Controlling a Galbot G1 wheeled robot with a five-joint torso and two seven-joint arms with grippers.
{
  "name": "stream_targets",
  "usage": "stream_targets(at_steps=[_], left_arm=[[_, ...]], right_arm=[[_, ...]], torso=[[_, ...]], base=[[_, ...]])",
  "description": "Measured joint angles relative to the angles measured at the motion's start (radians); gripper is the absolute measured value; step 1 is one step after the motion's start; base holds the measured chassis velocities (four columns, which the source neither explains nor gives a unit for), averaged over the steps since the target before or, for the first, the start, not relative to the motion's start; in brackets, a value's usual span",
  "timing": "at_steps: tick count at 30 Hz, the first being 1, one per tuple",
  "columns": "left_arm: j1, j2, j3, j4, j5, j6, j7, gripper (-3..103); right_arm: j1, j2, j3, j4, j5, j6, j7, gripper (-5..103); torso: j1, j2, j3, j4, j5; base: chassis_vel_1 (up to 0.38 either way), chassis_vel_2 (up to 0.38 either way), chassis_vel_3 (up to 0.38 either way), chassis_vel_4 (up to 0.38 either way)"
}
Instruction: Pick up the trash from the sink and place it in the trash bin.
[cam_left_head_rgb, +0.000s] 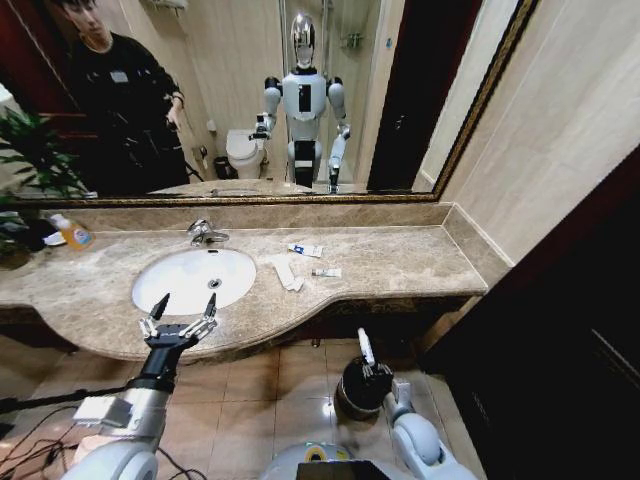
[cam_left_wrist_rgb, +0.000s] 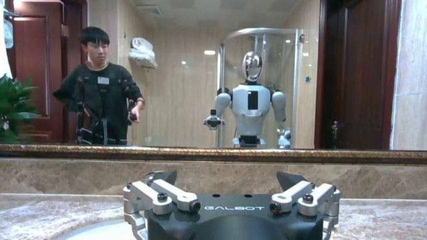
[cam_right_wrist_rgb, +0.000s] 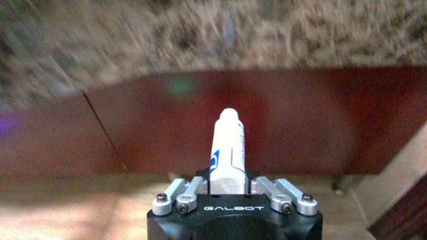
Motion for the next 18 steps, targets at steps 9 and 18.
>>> stream_targets(at_steps=[9,18], left_arm=[[0.000,0.000,0.000,0.000,0.000,0.000,0.000,100],[0.000,0.000,0.000,0.000,0.000,0.000,0.000,100]], right_arm=[[0.044,0.021,-0.006,-0.224,-0.059,0.109,-0.033,28],[0.110,0.070,-0.007,-0.427,-0.086,0.182,-0.100,28]], torso=[[0.000,0.000,0.000,0.0000,0.0000],[0.000,0.000,0.000,0.0000,0.0001]], base=[[0.000,0.000,0.000,0.000],[0.000,0.000,0.000,0.000]])
